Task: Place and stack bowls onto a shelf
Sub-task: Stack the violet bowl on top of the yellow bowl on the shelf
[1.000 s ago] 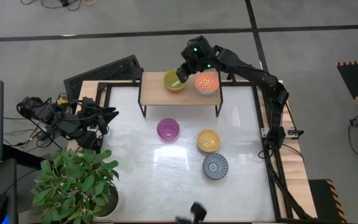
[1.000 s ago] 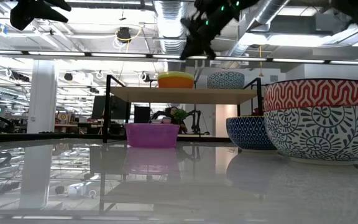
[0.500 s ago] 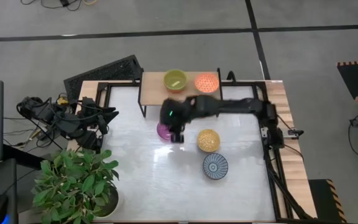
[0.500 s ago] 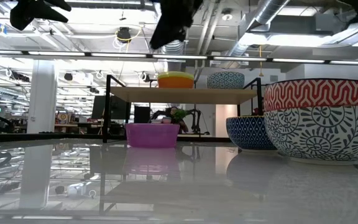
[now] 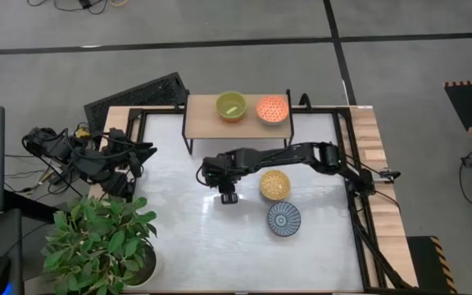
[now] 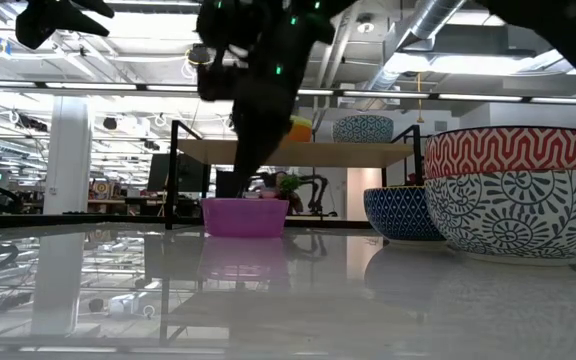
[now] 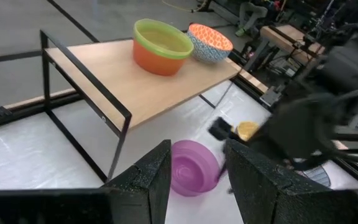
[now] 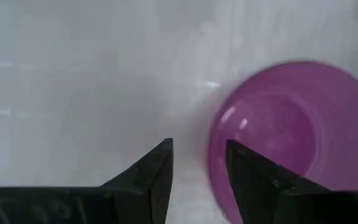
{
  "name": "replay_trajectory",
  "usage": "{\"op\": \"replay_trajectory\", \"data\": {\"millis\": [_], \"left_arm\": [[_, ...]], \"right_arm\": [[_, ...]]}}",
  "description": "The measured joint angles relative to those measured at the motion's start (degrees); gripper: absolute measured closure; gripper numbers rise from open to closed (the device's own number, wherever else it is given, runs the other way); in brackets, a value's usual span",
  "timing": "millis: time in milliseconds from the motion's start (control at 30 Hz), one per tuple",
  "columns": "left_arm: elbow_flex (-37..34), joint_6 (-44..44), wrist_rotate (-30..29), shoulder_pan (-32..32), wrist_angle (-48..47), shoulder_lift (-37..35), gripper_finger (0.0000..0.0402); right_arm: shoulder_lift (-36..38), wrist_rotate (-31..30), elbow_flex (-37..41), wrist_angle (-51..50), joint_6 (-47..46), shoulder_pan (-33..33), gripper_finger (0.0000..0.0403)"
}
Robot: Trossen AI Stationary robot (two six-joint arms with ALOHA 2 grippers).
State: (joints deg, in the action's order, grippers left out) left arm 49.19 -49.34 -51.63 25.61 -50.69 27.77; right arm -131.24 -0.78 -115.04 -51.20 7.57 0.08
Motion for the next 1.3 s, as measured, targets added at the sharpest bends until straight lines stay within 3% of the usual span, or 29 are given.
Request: {"op": "replay_trajectory", "data": {"millis": [233, 300, 400, 467, 767, 1067, 1300], "left_arm": [[0.0, 0.0, 0.2, 0.0, 0.0, 0.0, 0.0266], [0.0, 0.0, 0.1, 0.0, 0.0, 0.0, 0.0266], [0.0, 0.2, 0.1, 0.0, 0.0, 0.0, 0.0266], [0.0, 0.2, 0.1, 0.0, -0.1, 0.0, 0.0266], [0.0, 0.2, 0.1, 0.0, -0.1, 0.0, 0.0266], [0.0, 0.2, -0.2, 0.0, -0.9, 0.0, 0.0266], [0.0, 0.2, -1.2, 0.0, -0.9, 0.0, 0.0266]], "right_arm": [[-2.3, -0.9, 0.0, -0.8, -1.5, -1.8, 0.0254], [-2.2, -0.9, -0.1, -0.6, -1.7, -1.9, 0.0286], [-1.6, -0.9, -0.1, -0.9, -2.0, -1.6, 0.0365], [-1.3, -0.9, -0.1, -0.7, -2.3, -1.4, 0.0384], [2.3, 0.8, -1.8, -6.5, -4.3, 0.9, 0.0384], [16.5, 5.5, -8.1, -6.8, -4.7, 1.2, 0.0384], [25.2, -4.1, -9.3, -2.4, 0.8, -3.2, 0.0384]]}}
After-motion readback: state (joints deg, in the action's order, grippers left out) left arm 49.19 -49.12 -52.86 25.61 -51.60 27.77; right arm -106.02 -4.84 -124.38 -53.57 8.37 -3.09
